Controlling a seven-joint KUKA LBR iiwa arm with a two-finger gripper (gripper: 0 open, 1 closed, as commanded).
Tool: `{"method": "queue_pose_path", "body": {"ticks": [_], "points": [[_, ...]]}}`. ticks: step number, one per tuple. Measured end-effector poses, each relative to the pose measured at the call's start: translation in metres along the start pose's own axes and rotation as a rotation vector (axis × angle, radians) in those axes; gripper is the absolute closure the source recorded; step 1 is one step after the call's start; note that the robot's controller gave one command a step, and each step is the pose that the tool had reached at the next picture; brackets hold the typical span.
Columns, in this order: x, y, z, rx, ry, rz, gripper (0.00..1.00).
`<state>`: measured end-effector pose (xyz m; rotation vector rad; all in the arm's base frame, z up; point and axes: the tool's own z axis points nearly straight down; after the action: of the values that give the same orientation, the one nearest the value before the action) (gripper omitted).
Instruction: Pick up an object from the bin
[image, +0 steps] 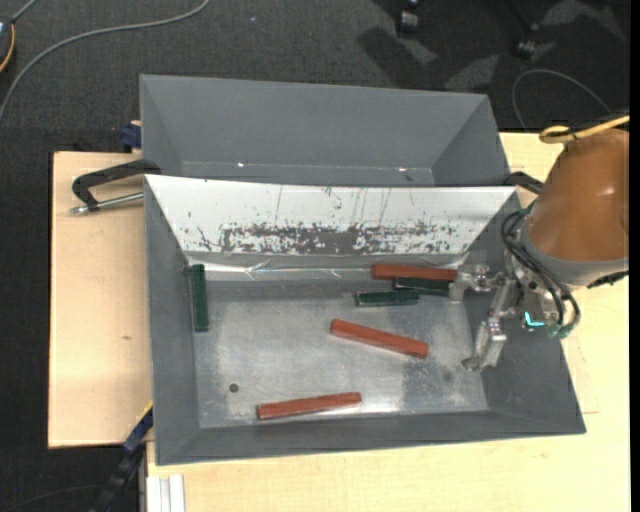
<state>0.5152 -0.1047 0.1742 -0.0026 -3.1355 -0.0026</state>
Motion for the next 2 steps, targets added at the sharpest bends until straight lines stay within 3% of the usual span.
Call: {"method": "queue_pose_path", "body": {"ticks": [1,2], "points": [[-0.011,0.086,0.107,-0.002,-0.001,-0.188,0.00],[0.010,0.112,0.072,0.000,-0.006,-0.142,0.00]]}}
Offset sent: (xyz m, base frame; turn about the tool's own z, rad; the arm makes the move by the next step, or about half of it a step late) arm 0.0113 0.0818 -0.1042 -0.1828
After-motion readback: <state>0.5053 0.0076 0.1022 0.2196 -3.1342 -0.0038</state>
